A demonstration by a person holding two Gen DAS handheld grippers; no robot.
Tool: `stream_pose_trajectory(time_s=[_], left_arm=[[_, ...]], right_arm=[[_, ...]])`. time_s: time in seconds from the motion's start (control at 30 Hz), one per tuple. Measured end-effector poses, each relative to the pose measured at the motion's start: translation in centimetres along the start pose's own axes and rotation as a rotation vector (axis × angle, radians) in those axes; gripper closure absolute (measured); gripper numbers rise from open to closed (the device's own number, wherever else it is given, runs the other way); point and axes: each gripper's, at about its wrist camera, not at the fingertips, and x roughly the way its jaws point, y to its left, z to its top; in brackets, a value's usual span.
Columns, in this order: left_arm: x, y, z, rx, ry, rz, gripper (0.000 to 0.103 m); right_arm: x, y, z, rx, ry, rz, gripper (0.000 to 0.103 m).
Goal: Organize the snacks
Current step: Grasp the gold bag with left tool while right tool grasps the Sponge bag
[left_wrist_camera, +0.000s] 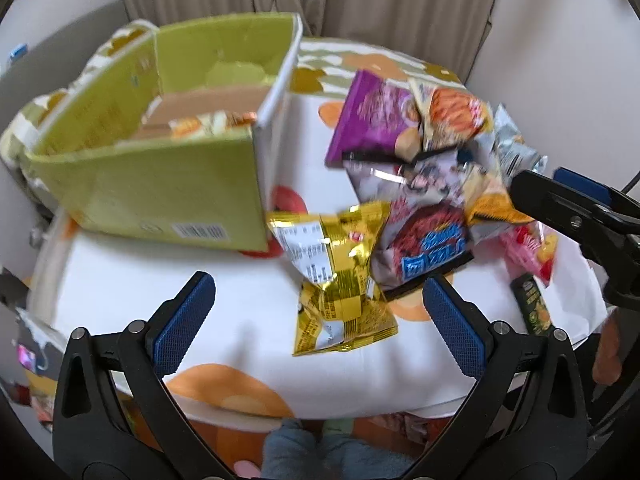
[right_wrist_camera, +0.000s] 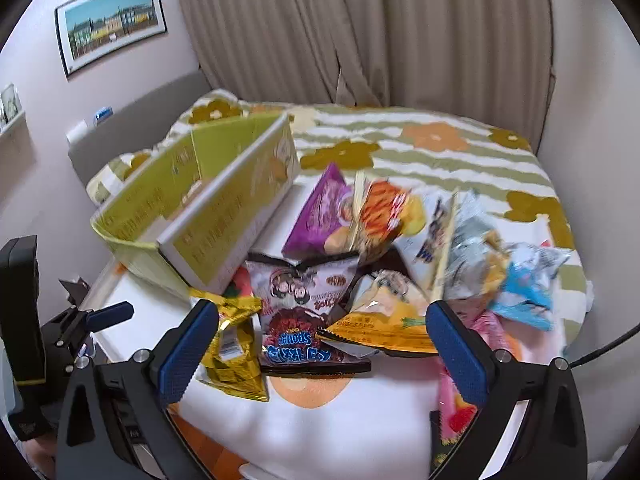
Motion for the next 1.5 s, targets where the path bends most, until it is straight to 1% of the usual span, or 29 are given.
stream_pose_trajectory(time_s=[0.13, 0.27, 0.4, 0.47, 0.5, 0.53, 0.6, 0.67, 0.73, 0.77, 0.93, 1.03, 1.07, 1.13, 1.23, 1.3, 1.4, 1.43, 1.5], left_arm=[[2.3, 0.0, -0.8, 0.012, 0.007, -0.012, 0.000], [4.1, 0.4, -1.2, -0.018, 0.018, -0.048, 0.001], [5.6, 0.5, -1.5, -0.023, 0.026, -0.066, 0.013], [6.0, 0.5, -1.5, -0.021, 0.033, -0.073, 0.015], [6.2, 0.5, -1.5, -0.020, 0.035, -0.075, 0.018], [6.3, 0.5, -1.5, -0.017, 0.038, -0.080, 0.021], [6.5, 0.5, -1.5, -0.014, 0.045, -0.084, 0.023], [6.7, 0.6, -1.5, -0.015, 0.053, -0.104, 0.031], [6.9, 0.6, -1.4, -0.015, 0.063, -0.125, 0.044], [6.9, 0.4, -1.4, -0.011, 0.066, -0.132, 0.047], [7.2, 0.3, -1.4, 0.001, 0.072, -0.120, 0.053], [7.1, 0.5, -1.3, 0.009, 0.076, -0.105, 0.055], [7.0, 0.5, -1.3, 0.009, 0.077, -0.102, 0.056], [6.9, 0.6, -1.3, 0.011, 0.077, -0.092, 0.056], [6.6, 0.7, -1.4, 0.018, 0.075, -0.079, 0.057], [6.7, 0.6, -1.3, 0.018, 0.076, -0.075, 0.057], [6.8, 0.6, -1.3, 0.012, 0.077, -0.068, 0.057], [6.7, 0.6, -1.4, 0.011, 0.077, -0.066, 0.057], [6.6, 0.5, -1.4, 0.014, 0.076, -0.059, 0.057]], right_arm=[[2.7, 0.3, -0.6, -0.028, 0.021, 0.011, 0.000], [5.0, 1.1, -1.0, -0.058, 0.028, 0.011, 0.000], [6.4, 1.9, -1.0, -0.103, 0.008, -0.018, 0.000], [6.8, 2.6, -0.8, -0.139, -0.007, -0.047, 0.000], [7.0, 3.0, -0.7, -0.151, -0.011, -0.055, 0.000], [7.0, 3.1, -0.6, -0.156, -0.014, -0.059, 0.000], [6.8, 3.7, -0.4, -0.169, -0.024, -0.057, 0.000], [7.2, 4.0, -0.4, -0.181, -0.009, -0.065, 0.000], [7.7, 4.1, -0.6, -0.184, 0.009, -0.073, 0.000], [8.1, 4.1, -0.7, -0.175, 0.022, -0.076, 0.000], [9.1, 3.2, -1.0, -0.129, 0.046, -0.085, 0.000], [9.4, 2.9, -1.1, -0.110, 0.054, -0.085, 0.001], [9.6, 2.9, -1.1, -0.107, 0.062, -0.085, 0.003], [9.9, 3.0, -1.0, -0.120, 0.061, -0.094, 0.003], [10.3, 3.2, -0.9, -0.138, 0.065, -0.103, 0.011], [10.2, 3.4, -0.9, -0.147, 0.065, -0.106, 0.013], [10.2, 3.5, -1.1, -0.162, 0.061, -0.113, 0.020], [10.1, 3.5, -1.1, -0.169, 0.058, -0.117, 0.028], [10.0, 3.4, -1.2, -0.174, 0.054, -0.117, 0.034]])
